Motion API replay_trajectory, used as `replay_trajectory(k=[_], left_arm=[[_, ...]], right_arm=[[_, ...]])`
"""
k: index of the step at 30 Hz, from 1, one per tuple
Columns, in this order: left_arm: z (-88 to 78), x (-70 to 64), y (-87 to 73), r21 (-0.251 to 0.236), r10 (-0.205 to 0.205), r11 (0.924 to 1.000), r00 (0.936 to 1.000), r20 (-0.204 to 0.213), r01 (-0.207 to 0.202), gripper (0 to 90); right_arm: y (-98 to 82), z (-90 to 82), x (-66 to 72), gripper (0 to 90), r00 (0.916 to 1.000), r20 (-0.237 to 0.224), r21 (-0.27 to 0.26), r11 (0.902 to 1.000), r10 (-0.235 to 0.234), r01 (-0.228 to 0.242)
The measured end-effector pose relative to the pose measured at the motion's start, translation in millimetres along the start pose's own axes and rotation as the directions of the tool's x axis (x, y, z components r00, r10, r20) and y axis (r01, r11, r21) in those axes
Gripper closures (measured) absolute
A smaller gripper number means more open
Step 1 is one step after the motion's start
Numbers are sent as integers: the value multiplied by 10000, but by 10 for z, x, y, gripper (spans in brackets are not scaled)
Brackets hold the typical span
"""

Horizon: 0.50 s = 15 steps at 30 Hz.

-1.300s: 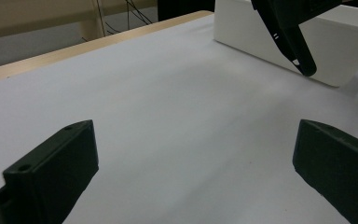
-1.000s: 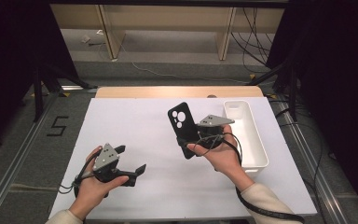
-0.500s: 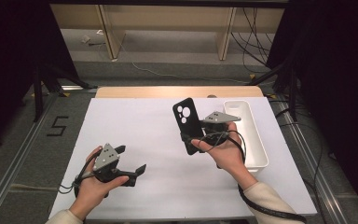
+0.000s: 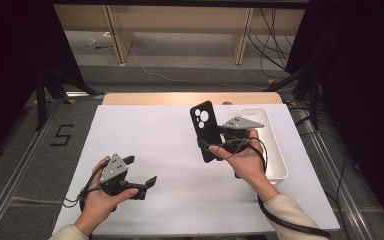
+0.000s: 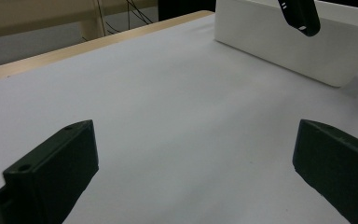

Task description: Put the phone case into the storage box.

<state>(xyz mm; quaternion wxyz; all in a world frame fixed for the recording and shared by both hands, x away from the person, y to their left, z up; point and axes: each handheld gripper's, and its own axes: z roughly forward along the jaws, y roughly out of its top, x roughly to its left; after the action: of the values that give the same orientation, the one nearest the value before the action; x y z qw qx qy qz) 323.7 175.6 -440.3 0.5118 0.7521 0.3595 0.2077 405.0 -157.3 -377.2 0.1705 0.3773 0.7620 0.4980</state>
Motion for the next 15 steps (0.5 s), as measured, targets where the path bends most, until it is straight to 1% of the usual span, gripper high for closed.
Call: replay_trajectory(k=[5, 15], left_arm=[[2, 2, -3, 33, -40, 10000, 10000, -5, 40, 0], [-4, 6, 1, 20, 15, 10000, 10000, -20, -14, 0]], right_arm=[[6, -12, -18, 162, 10000, 19, -55, 10000, 59, -59], [42, -70, -77, 163, 9995, 231, -330, 9992, 216, -208]])
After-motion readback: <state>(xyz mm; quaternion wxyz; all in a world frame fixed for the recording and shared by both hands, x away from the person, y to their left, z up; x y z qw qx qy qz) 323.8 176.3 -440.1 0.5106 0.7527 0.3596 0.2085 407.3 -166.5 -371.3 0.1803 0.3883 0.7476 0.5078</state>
